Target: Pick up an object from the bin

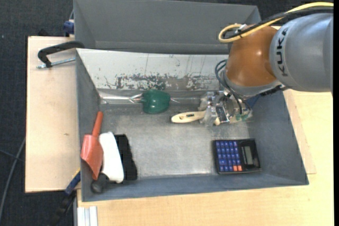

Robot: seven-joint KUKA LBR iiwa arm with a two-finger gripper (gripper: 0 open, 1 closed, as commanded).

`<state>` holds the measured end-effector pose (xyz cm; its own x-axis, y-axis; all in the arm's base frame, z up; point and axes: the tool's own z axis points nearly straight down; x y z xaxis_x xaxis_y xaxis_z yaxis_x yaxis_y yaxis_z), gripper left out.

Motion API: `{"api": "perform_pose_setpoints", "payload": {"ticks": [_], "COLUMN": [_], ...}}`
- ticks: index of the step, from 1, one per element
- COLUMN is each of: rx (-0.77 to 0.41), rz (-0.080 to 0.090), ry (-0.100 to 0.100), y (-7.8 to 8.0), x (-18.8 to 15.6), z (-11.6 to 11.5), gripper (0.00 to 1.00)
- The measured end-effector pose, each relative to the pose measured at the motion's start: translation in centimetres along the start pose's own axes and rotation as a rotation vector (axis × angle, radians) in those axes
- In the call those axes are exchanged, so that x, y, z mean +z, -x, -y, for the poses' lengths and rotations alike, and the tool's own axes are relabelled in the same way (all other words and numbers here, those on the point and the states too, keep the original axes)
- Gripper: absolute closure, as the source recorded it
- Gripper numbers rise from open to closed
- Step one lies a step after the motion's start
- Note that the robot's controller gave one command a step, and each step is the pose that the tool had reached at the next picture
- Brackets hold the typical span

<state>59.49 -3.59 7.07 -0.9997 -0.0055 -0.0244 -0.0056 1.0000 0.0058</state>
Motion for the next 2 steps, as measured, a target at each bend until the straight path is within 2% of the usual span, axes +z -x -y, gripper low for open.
{"api": "perform_pose_setpoints", "payload": {"ticks": [2], "rx": [0.000], "rz": [0.001], "ry": [-0.001], "y": [0.1], "x": [-3.0], "z": [0.0], "gripper": [1.00]}}
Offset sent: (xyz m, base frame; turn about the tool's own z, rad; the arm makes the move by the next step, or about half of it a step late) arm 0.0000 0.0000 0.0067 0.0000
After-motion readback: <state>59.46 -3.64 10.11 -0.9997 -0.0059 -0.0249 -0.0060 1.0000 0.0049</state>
